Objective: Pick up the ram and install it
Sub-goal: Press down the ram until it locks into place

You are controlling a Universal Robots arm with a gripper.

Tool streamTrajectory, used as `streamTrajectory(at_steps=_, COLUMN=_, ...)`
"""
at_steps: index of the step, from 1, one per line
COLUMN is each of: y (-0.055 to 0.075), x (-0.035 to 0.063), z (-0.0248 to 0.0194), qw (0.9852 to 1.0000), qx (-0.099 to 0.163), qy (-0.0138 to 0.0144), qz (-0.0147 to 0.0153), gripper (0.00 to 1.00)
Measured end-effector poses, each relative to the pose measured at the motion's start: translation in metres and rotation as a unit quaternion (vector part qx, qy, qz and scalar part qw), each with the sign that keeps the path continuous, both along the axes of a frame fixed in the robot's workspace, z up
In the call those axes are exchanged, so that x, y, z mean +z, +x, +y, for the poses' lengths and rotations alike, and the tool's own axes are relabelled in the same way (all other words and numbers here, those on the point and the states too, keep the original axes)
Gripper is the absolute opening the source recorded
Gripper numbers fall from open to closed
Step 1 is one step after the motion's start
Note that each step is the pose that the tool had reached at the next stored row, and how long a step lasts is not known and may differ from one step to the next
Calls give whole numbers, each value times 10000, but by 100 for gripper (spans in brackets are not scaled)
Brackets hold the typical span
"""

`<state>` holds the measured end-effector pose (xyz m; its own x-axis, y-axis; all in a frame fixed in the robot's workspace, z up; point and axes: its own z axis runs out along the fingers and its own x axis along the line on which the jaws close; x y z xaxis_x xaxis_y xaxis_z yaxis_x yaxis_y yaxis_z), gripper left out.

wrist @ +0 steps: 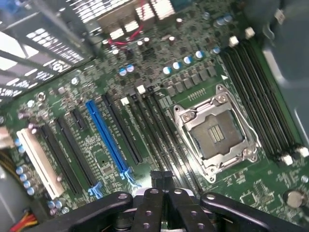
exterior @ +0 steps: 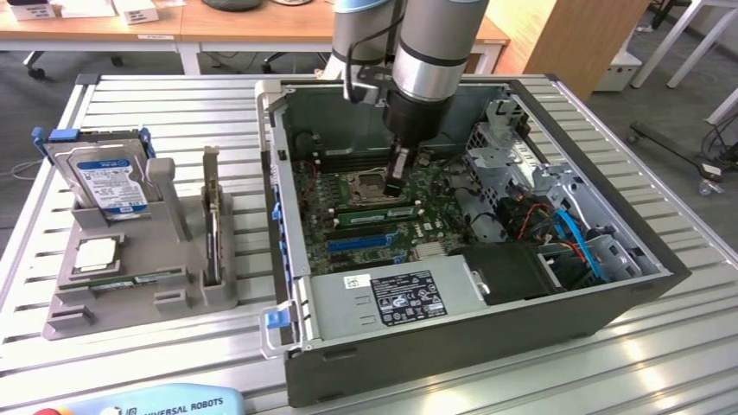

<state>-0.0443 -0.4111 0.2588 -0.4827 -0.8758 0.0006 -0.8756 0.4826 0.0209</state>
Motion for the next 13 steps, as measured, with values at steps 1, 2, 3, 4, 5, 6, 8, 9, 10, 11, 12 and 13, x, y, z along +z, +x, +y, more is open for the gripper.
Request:
streamTrajectory(at_steps=1, y=0, x=-1, z=0, qw=10000, qx=-82, qy=0, qz=0, gripper=10)
streamTrajectory(at_steps=2, y=0, x=-1, z=0, qw=9999, qx=-163, qy=0, qz=0, gripper=10)
streamTrajectory(at_steps=3, y=0, x=-1, z=0, qw=9997, qx=-244, qy=0, qz=0, gripper=10)
streamTrajectory(at_steps=4, y=0, x=-2, z=0, qw=9995, qx=-325, qy=0, qz=0, gripper=10)
streamTrajectory(at_steps=5, y=0, x=-2, z=0, qw=9991, qx=-415, qy=0, qz=0, gripper=10)
streamTrajectory(at_steps=6, y=0, x=-3, z=0, qw=9988, qx=-497, qy=0, qz=0, gripper=10)
streamTrajectory(at_steps=8, y=0, x=-4, z=0, qw=9978, qx=-661, qy=0, qz=0, gripper=10)
streamTrajectory(at_steps=9, y=0, x=-4, z=0, qw=9972, qx=-743, qy=0, qz=0, gripper=10)
streamTrajectory(at_steps=10, y=0, x=-5, z=0, qw=9966, qx=-823, qy=0, qz=0, gripper=10)
streamTrajectory(at_steps=11, y=0, x=-5, z=0, qw=9959, qx=-901, qy=0, qz=0, gripper=10)
streamTrajectory(at_steps=12, y=0, x=-6, z=0, qw=9951, qx=-989, qy=0, qz=0, gripper=10)
streamTrajectory(at_steps=13, y=0, x=-6, z=0, qw=9943, qx=-1069, qy=0, qz=0, gripper=10)
